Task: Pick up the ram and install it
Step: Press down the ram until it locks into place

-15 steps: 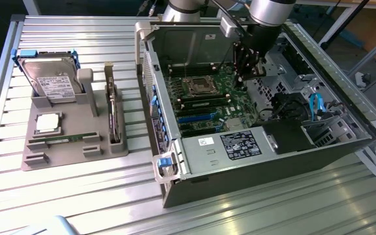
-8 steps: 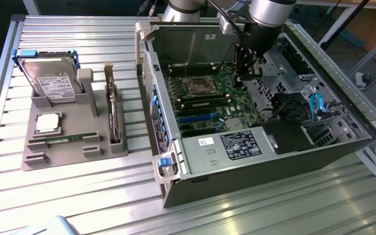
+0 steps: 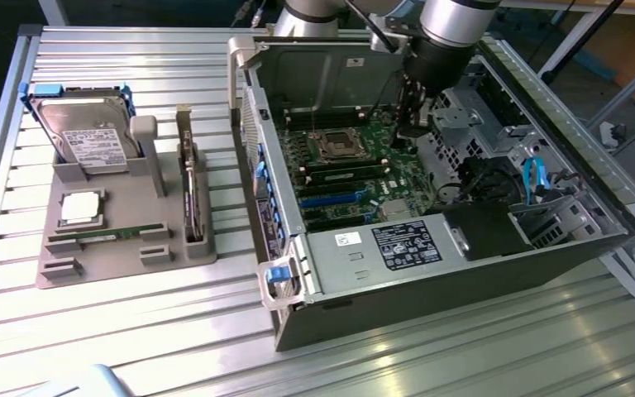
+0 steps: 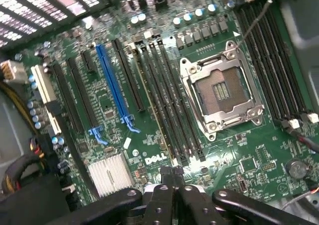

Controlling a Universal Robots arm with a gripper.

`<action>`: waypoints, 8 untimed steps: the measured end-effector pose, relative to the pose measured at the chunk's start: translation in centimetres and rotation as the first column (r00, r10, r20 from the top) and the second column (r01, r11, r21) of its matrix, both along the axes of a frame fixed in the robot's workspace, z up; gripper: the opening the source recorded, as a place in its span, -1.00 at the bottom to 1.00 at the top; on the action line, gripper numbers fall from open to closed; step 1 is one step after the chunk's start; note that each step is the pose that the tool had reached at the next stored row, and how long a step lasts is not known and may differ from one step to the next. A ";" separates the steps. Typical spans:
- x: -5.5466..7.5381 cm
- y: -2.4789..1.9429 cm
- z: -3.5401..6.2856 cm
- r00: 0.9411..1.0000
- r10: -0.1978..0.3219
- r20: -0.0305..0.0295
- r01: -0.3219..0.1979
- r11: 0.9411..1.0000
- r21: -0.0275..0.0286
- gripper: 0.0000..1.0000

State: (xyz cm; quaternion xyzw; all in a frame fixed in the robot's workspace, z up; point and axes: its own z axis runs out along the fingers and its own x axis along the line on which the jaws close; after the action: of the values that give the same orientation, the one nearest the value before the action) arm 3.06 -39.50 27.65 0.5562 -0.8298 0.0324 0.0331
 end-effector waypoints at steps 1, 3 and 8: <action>0.0 0.00 -0.03 1.000 -0.030 0.000 0.030 1.000 -0.001 -0.79; 0.0 0.00 -0.13 0.994 -0.110 0.000 0.110 0.994 -0.002 -0.79; 0.0 0.00 -0.27 0.971 -0.240 0.000 0.240 0.971 -0.003 -0.79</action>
State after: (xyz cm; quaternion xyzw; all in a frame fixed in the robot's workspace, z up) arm 3.06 -39.50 27.38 0.4519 -0.8908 0.0293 0.0376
